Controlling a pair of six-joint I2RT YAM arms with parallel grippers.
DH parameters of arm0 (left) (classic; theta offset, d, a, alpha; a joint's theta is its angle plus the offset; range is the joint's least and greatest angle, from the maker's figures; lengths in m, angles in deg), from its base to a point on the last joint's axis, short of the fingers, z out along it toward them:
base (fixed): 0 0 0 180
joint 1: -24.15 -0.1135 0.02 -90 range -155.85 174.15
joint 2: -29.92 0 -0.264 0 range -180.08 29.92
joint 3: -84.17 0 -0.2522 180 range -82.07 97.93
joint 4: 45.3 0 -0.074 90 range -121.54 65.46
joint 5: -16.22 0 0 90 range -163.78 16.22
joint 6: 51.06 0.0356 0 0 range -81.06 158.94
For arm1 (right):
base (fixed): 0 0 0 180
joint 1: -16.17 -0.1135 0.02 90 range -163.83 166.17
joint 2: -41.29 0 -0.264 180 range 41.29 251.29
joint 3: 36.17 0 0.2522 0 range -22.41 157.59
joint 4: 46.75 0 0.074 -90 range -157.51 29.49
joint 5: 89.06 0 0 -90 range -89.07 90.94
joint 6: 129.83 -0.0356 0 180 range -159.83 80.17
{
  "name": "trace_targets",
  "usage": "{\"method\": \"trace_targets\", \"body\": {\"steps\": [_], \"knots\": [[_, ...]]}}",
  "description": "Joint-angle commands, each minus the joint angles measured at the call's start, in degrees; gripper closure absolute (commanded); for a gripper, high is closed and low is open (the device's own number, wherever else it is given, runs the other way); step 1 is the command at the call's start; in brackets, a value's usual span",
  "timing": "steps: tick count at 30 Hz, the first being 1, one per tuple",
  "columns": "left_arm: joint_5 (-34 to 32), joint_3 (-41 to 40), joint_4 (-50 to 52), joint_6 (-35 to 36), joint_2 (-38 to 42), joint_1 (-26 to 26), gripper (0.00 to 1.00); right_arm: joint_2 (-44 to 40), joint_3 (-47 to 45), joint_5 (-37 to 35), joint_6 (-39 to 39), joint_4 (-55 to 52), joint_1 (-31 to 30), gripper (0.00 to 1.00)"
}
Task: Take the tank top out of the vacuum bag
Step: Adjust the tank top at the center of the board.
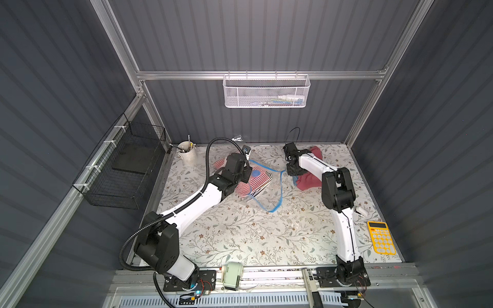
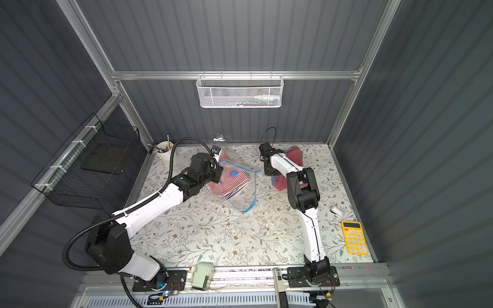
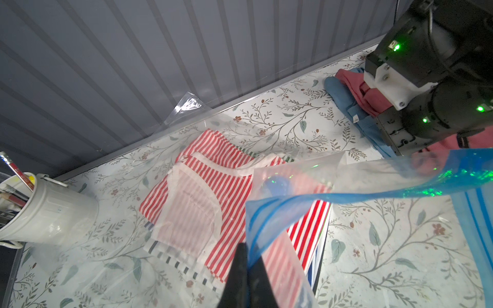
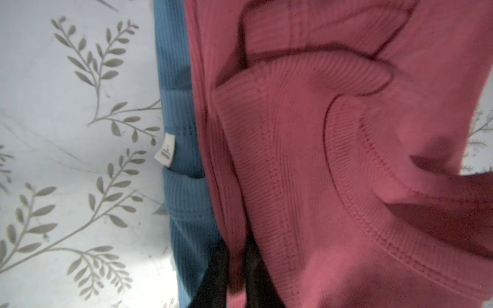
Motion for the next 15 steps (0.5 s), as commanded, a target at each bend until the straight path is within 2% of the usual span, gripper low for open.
{"method": "trace_targets", "body": {"steps": [1,2,6,15], "knots": [[0.6,1.5,0.6,-0.7,-1.1,-0.4,1.0,0.7,1.1,-1.4,0.0,-1.6,0.1,0.97],[0.6,1.4,0.6,-0.7,-1.0,-0.4,1.0,0.6,1.1,-1.5,0.0,-1.6,0.1,1.0],[0.6,1.4,0.6,-0.7,-0.9,-0.4,1.0,0.2,1.4,-1.2,0.1,-1.9,0.2,1.0],[0.7,1.5,0.6,-0.9,-0.6,-0.4,1.0,-5.1,1.4,4.4,0.4,-2.3,0.3,1.0]]}}
